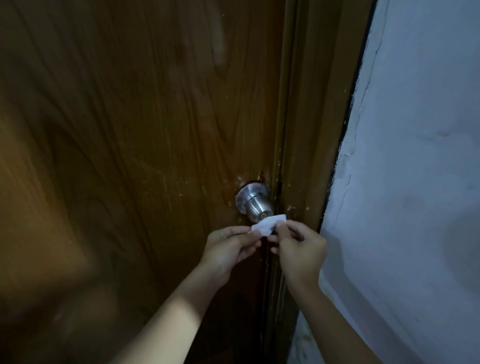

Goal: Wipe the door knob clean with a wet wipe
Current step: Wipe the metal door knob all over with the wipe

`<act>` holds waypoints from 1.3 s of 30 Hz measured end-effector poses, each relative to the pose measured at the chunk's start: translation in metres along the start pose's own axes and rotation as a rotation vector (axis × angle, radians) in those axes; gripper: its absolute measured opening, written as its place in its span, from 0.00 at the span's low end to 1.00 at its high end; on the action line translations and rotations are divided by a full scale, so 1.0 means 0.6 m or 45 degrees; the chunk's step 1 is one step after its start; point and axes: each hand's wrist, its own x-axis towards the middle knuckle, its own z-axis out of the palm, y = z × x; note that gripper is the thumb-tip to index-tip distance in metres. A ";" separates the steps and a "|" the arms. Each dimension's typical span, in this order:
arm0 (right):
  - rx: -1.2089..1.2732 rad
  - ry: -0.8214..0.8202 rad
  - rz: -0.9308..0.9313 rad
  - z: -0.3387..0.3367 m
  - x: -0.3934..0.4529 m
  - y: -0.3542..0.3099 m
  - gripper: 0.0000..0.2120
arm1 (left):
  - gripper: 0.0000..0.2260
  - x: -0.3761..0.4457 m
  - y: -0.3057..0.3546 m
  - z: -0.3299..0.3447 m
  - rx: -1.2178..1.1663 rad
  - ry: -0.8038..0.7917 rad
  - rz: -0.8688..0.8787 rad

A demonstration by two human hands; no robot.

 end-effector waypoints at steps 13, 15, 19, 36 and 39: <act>-0.445 0.093 -0.440 0.024 0.040 -0.021 0.07 | 0.06 0.014 0.021 0.017 0.244 0.306 0.543; -0.490 0.061 -0.415 0.022 0.031 0.002 0.07 | 0.05 0.012 0.016 0.019 0.301 0.289 0.567; -0.507 -0.115 -0.323 0.025 0.008 0.028 0.04 | 0.04 0.008 0.009 0.018 0.483 0.250 0.577; -0.406 -0.063 -0.193 0.002 0.047 -0.064 0.03 | 0.03 0.011 0.051 0.006 0.379 0.235 0.410; -0.468 -0.133 -0.200 -0.001 0.049 -0.066 0.03 | 0.04 0.010 0.064 0.010 0.273 0.270 0.496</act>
